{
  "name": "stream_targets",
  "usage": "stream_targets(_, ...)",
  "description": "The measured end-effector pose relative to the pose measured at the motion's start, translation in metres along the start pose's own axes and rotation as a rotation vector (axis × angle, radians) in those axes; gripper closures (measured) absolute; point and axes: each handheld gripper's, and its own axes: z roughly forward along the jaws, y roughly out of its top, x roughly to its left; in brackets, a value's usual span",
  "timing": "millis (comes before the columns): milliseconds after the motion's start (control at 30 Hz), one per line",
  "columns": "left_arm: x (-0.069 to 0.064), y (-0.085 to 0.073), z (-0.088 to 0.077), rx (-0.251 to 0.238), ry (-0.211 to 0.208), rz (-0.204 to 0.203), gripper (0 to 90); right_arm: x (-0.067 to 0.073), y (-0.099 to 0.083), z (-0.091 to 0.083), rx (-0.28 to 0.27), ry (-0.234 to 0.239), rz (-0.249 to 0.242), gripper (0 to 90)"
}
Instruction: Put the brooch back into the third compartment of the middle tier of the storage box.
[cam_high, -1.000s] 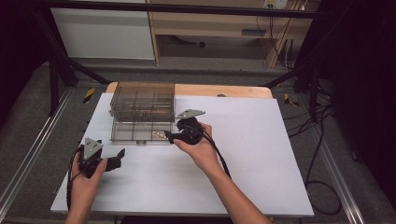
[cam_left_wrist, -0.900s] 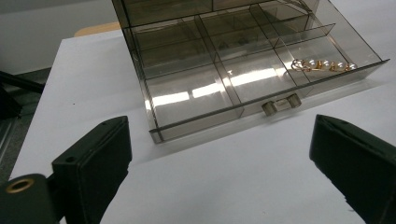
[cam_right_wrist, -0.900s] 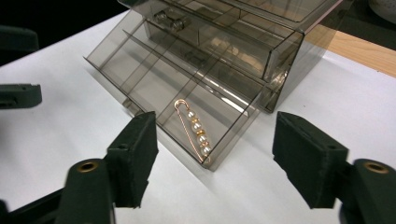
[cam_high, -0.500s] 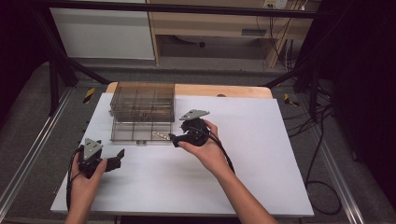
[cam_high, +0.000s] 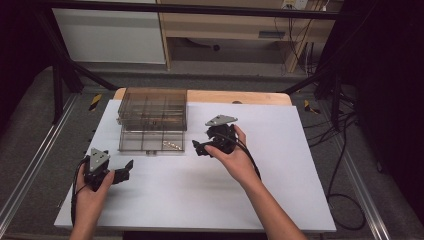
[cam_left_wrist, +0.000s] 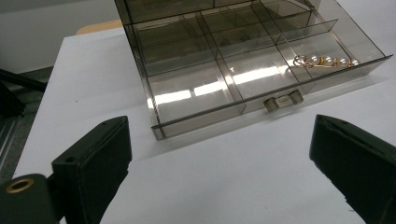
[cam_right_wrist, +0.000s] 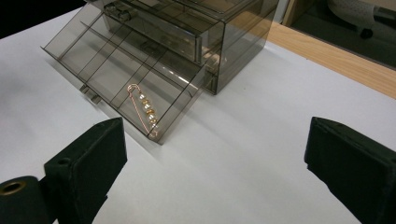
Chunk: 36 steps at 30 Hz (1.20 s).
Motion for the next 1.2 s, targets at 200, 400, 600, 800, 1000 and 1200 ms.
stream_targets(200, 0.000, -0.001, -0.001, -0.002, -0.001, -0.002, 5.6, -0.016, -0.005, -0.010, -0.001, -0.001, 0.000, 5.0)
stream_targets(400, 0.002, -0.001, 0.000, -0.005, -0.009, -0.017, 5.5, -0.031, -0.011, -0.021, -0.007, 0.008, 0.004, 4.9)
stream_targets(600, 0.001, -0.001, 0.000, 0.002, -0.008, -0.016, 5.6, -0.046, -0.022, -0.035, -0.020, -0.011, 0.028, 4.6)
stream_targets(800, -0.002, -0.001, 0.000, 0.003, -0.013, -0.010, 5.6, -0.058, -0.032, -0.044, -0.045, -0.021, 0.073, 4.5)
stream_targets(1000, 0.000, -0.001, 0.001, 0.005, -0.009, -0.009, 5.5, -0.073, -0.043, -0.053, -0.046, -0.036, 0.082, 4.5)
stream_targets(1200, -0.002, -0.002, 0.000, 0.007, -0.008, -0.005, 5.6, -0.086, -0.054, -0.066, -0.054, -0.052, 0.102, 4.4)
